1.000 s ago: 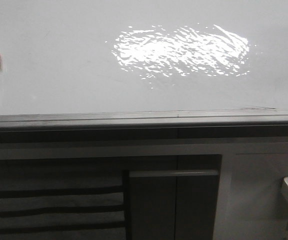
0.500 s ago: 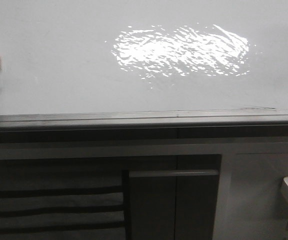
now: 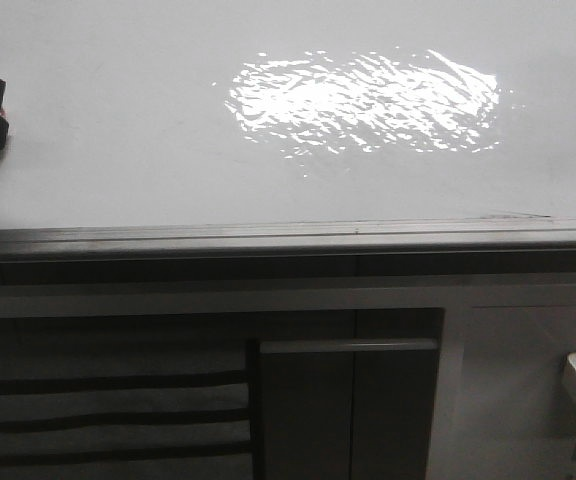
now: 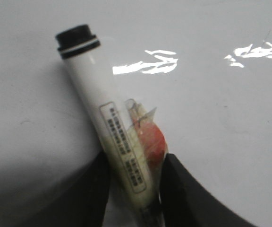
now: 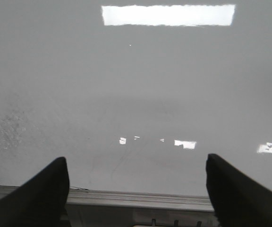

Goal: Write number 9 on whiteboard

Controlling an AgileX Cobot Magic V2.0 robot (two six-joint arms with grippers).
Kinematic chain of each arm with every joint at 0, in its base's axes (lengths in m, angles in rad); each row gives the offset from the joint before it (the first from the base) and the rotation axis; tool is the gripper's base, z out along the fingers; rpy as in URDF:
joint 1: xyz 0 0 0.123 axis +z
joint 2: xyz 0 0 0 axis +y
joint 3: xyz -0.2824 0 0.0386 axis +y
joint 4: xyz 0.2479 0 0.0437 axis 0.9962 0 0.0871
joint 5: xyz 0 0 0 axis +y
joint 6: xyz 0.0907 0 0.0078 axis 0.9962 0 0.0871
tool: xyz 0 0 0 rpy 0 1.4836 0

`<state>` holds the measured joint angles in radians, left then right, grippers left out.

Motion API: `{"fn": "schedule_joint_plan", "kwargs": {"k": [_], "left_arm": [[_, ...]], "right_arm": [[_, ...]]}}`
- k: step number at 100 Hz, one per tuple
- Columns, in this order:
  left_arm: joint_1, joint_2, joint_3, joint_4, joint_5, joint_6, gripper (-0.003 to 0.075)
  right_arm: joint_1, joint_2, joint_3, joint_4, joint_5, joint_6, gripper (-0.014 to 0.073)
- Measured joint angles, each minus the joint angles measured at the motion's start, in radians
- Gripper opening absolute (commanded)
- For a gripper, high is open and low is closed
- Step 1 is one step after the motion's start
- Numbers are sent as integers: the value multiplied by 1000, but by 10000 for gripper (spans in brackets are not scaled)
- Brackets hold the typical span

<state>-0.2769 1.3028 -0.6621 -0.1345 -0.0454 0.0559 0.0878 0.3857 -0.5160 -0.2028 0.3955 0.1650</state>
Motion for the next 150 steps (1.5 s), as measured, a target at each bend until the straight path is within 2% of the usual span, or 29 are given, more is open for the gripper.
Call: {"fn": "schedule_joint_plan", "kwargs": {"k": [27, 42, 59, 76, 92, 108, 118, 133, 150], "left_arm": [[0, 0, 0, 2, 35, 2, -21], [0, -17, -2, 15, 97, 2, -20], [0, -75, -35, 74, 319, 15, -20], [-2, -130, -153, 90, 589, 124, -20], [-51, -134, -258, 67, 814, 295, -20], [-145, -134, -314, -24, 953, 515, -20], [-214, -134, -329, -71, 997, 623, -20], [-330, -134, -333, -84, 1015, 697, -20], [-435, -134, -333, -86, 1019, 742, -20]], "right_arm": [[0, 0, 0, 2, 0, 0, 531], [0, 0, -3, 8, 0, 0, 531], [0, 20, -60, 39, 92, 0, 531], [0, 100, -153, 99, 221, -28, 531], [17, 221, -243, 270, 343, -226, 531], [61, 394, -348, 480, 478, -484, 531], [107, 500, -420, 609, 551, -667, 531], [205, 643, -514, 747, 627, -930, 530], [352, 773, -597, 790, 628, -1059, 479]]}}
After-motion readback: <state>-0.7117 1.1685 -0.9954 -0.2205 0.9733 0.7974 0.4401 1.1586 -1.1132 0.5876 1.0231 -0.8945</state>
